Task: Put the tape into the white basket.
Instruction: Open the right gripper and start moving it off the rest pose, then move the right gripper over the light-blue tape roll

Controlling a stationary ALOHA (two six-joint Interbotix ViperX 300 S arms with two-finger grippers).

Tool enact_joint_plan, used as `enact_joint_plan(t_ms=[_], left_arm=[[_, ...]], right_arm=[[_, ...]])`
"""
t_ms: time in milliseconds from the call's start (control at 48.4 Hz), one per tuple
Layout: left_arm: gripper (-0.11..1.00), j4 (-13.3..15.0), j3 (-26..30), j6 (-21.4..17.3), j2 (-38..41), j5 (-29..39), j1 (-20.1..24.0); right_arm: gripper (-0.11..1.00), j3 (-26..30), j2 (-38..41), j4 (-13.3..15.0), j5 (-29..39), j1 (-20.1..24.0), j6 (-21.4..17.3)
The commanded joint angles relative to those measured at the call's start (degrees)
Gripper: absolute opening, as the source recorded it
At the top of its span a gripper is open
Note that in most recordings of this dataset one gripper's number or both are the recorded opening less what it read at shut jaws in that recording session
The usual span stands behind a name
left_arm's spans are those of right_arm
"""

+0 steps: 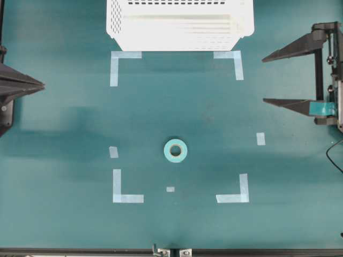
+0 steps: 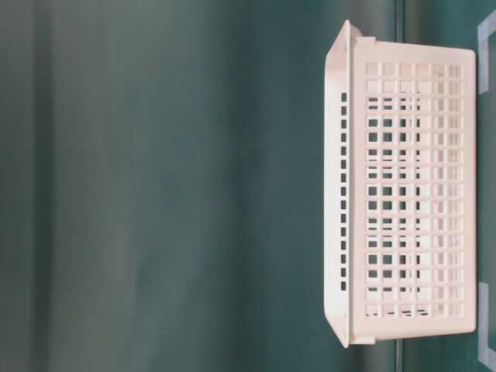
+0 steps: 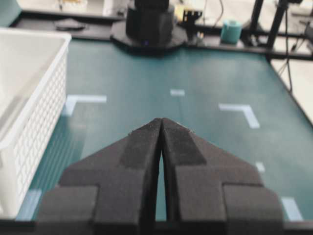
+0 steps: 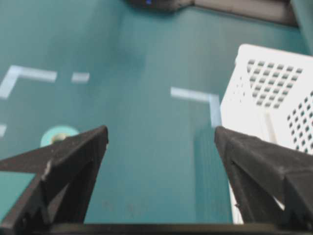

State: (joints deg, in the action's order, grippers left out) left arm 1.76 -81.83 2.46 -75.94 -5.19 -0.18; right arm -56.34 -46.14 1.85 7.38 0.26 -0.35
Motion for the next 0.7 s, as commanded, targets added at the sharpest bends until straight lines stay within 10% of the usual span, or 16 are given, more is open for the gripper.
enact_joint_plan(t_ms=[0, 681], left_arm=[[-0.11, -0.1, -0.4, 0.0, 0.5, -0.2, -0.1], [-0.11, -0.1, -8.5, -0.3, -1.5, 0.2, 0.0]], right_arm=[[0.99, 3.7, 1.8, -0.6, 4.7, 0.8, -0.5], [0.99, 21.2, 26.3, -0.8, 23.4, 2.4, -5.7]])
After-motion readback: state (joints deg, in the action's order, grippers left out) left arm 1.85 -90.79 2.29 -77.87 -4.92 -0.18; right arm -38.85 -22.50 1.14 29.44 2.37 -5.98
